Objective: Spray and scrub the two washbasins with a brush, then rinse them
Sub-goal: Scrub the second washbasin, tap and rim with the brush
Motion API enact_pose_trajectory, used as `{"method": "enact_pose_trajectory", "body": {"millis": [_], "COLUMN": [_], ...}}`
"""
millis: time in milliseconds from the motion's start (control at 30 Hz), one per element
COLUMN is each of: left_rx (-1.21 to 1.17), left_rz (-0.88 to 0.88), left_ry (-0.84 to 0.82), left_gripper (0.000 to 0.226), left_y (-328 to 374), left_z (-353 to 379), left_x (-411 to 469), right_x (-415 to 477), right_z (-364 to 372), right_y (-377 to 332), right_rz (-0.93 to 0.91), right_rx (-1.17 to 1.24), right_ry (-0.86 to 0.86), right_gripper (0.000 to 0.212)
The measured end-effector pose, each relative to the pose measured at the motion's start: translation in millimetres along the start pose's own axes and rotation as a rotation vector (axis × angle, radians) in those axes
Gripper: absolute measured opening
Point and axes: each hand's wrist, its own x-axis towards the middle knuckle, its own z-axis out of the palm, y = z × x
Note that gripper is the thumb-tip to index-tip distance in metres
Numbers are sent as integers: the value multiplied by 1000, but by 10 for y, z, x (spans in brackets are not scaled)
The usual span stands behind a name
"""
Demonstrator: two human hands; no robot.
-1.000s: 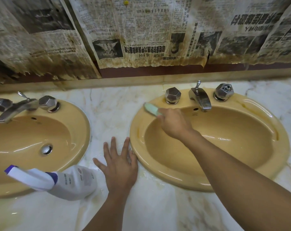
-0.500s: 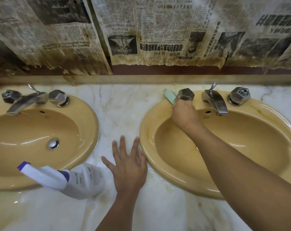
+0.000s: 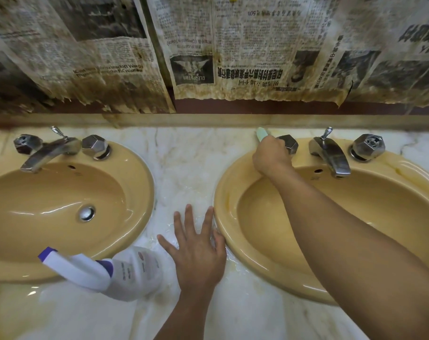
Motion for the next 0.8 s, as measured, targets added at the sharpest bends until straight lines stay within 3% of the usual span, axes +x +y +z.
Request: {"method": "enact_pose_trajectory", "body": {"millis": [233,367,633,800], "left_rx": [-8,-3,-3,-2], "left_rz": [5,9,2,-3], "left_ry": [5,3,-1,-4], "left_gripper": [56,56,55,55], "left_y": [-1,-6,-7,1], "left_z": [3,6,1,-18], "left_x": [-2,-6,-4,-5], "right_x": [-589,-373,-701,-249], "right_z": [174,-66,40,-137], "right_y": [530,734,605,725], "right_rz": [-68,-94,-502,-289], "right_rx": [32,55,-251,-204], "right_ry": [25,12,-117,-41], "right_gripper": [28,31,34,26]}}
